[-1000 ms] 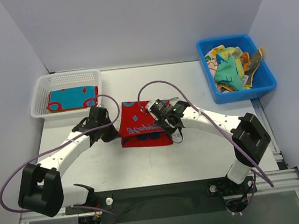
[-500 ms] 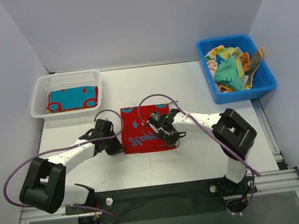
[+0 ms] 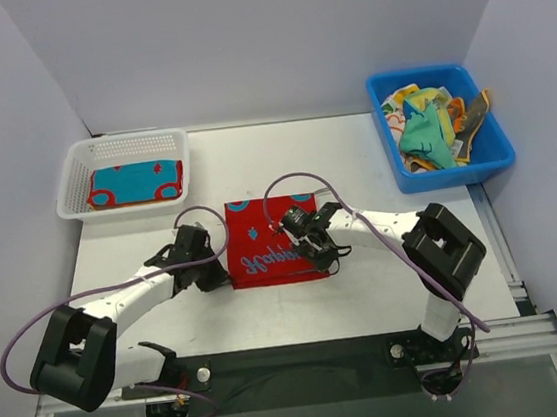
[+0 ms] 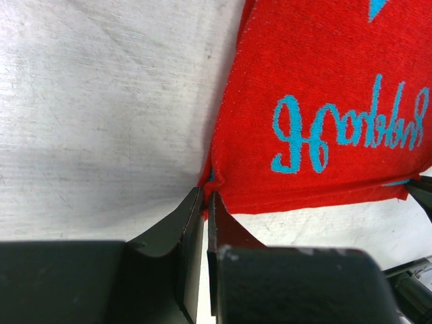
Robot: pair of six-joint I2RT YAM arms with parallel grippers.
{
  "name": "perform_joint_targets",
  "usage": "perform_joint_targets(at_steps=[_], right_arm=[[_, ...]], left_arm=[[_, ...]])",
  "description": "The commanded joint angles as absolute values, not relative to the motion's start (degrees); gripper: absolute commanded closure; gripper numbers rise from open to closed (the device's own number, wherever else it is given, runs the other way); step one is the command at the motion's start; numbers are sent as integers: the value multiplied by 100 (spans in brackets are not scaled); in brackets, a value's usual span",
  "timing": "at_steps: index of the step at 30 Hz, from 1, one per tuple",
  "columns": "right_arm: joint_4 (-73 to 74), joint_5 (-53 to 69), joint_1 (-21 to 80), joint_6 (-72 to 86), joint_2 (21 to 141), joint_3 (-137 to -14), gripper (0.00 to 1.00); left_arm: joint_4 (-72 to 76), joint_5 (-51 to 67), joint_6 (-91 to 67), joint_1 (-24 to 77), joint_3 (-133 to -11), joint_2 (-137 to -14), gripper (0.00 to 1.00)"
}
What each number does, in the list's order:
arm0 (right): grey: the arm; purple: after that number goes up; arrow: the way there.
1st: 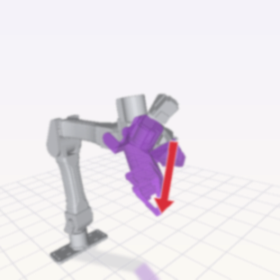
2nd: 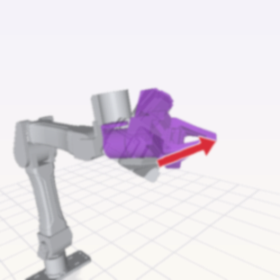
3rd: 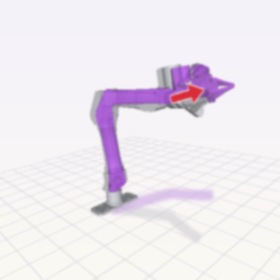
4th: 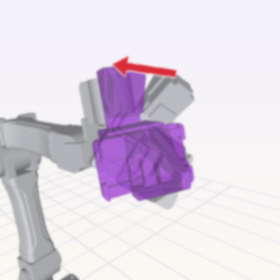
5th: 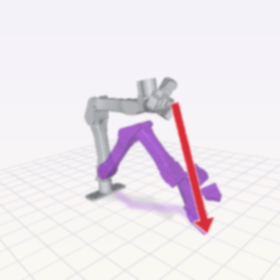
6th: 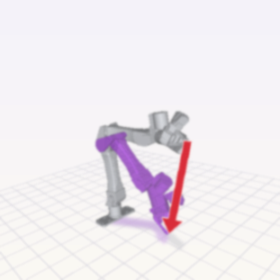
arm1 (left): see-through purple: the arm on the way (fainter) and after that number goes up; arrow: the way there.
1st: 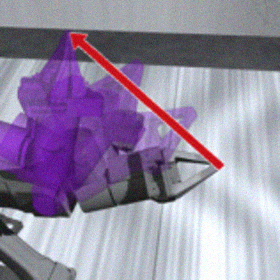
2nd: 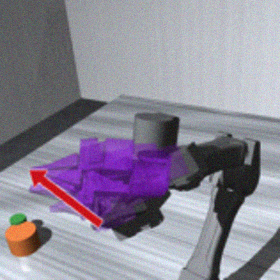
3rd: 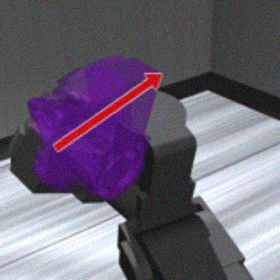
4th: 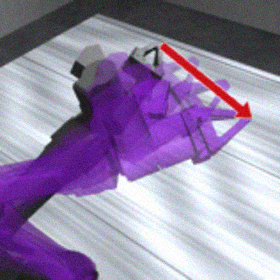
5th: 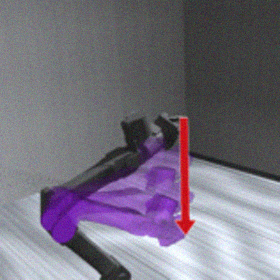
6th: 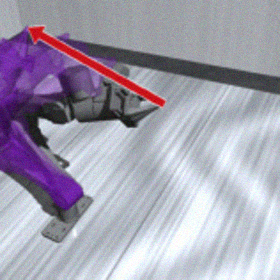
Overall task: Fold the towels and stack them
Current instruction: Fold the towel
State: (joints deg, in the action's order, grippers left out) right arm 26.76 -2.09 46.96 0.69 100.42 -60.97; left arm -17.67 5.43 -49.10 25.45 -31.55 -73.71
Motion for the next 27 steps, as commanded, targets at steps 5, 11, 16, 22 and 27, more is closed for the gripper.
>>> perform_joint_targets(at_steps=[5,11,16,22,27], right_arm=[[3331,-896,4597,53,9344,-6520,100],[3717,-1204,4597,-219,8983,-7250,100],[3964,-1266,4693,-255,8623,-7286,100],[4113,-985,4825,-9,8429,-6866,100],[3938,-625,4825,193,8832,-6364,100]], left_arm=[[-2530,150,-4667,2514,-3987,-7031,100],[-3067,44,-4553,2505,-4895,-6944,100],[-3392,44,-4579,2505,-5089,-6523,100],[-3428,184,-4746,2540,-4659,-6144,100],[-3016,307,-4843,2584,-3895,-6388,100]])
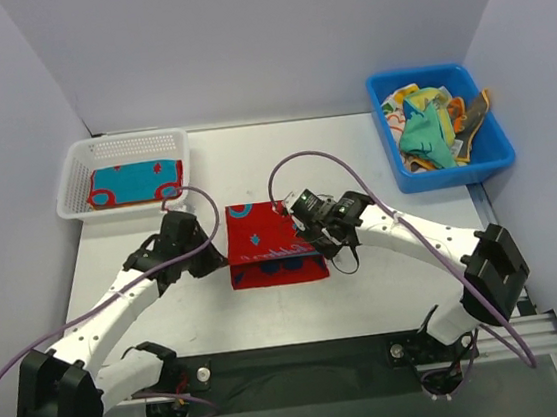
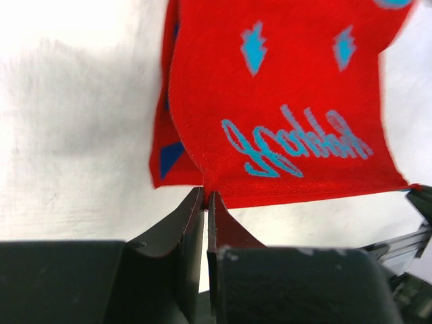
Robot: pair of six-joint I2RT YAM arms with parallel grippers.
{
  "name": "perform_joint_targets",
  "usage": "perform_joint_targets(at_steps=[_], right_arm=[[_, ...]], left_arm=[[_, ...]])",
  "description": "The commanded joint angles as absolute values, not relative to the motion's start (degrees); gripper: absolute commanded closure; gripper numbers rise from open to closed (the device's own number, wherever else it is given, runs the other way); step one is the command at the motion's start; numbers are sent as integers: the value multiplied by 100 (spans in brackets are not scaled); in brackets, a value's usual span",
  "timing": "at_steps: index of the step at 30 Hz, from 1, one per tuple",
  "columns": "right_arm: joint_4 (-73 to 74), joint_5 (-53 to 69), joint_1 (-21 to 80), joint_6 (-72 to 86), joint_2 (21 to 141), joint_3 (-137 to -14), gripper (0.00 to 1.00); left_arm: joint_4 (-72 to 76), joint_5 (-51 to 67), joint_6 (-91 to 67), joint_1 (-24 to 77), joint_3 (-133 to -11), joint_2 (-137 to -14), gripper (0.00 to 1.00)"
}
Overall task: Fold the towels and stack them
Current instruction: Fold the towel
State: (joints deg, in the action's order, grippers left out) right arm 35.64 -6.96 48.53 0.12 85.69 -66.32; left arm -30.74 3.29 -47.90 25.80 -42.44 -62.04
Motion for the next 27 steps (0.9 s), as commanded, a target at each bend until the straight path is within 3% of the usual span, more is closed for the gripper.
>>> perform_joint_targets(at_steps=[1,6,9,10,12,13,14,16,18,21,23,27], right_arm=[[3842,-572,4834,219,9016,-6189,100],[3375,-396,4834,290,9588,-5889,100],[3357,-176,4851,316,9800,-5836,93],[3366,-89,4860,325,9774,-5827,86],[3453,-35,4869,395,9616,-5801,79],[3515,-35,4869,404,9354,-5809,68],[3690,-35,4869,430,9169,-5836,63],[3831,-35,4869,509,8608,-5967,47],[3999,-35,4834,545,8290,-6099,41],[4025,182,4650,782,7858,-6328,39],[3808,324,4405,1062,7743,-6372,46],[2990,1157,4132,1529,7796,-5951,65]], left_arm=[[-2823,325,-4860,2593,-3789,-6485,100],[-2374,378,-4948,2829,-3437,-7135,100],[-2268,290,-4992,2892,-3288,-7242,92],[-2285,290,-4983,2900,-3252,-7216,89],[-2407,264,-4992,2900,-3191,-6954,72],[-2504,211,-4992,2900,-3199,-6813,67],[-2618,89,-4966,2900,-3208,-6664,49],[-2960,-95,-4948,2892,-3295,-6137,35],[-3172,-237,-4913,2892,-3453,-5733,22],[-3436,-316,-4852,2892,-3866,-5555,20],[-3419,-281,-4808,2900,-4164,-5651,21],[-3051,-53,-4676,2909,-4543,-6430,40]])
